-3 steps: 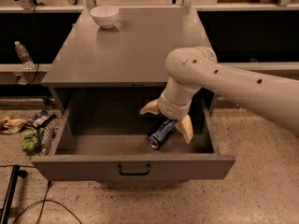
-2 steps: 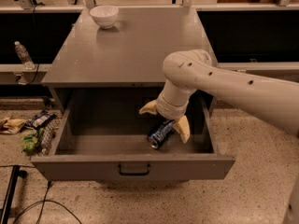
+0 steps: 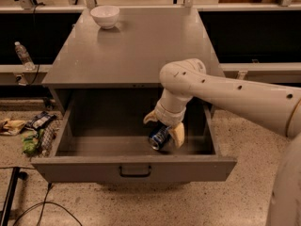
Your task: Pick pepsi can from top drawer and place on counter
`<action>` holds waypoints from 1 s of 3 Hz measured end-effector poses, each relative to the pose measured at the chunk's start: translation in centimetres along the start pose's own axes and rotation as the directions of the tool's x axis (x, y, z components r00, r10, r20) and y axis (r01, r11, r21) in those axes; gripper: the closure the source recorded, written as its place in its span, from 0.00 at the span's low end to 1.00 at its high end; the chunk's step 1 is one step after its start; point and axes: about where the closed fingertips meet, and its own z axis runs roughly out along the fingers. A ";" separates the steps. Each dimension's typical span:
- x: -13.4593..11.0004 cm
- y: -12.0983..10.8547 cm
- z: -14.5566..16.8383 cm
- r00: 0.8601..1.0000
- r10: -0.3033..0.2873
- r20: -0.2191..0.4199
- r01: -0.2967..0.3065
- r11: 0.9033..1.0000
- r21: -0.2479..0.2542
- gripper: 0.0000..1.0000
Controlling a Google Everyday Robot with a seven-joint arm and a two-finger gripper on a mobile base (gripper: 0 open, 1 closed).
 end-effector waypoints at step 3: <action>-1.5 0.0 3.2 0.999 0.019 0.045 -0.019 1.000 0.002 0.56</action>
Offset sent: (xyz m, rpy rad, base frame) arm -0.0074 0.0114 -0.0267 0.0248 0.0218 -0.0350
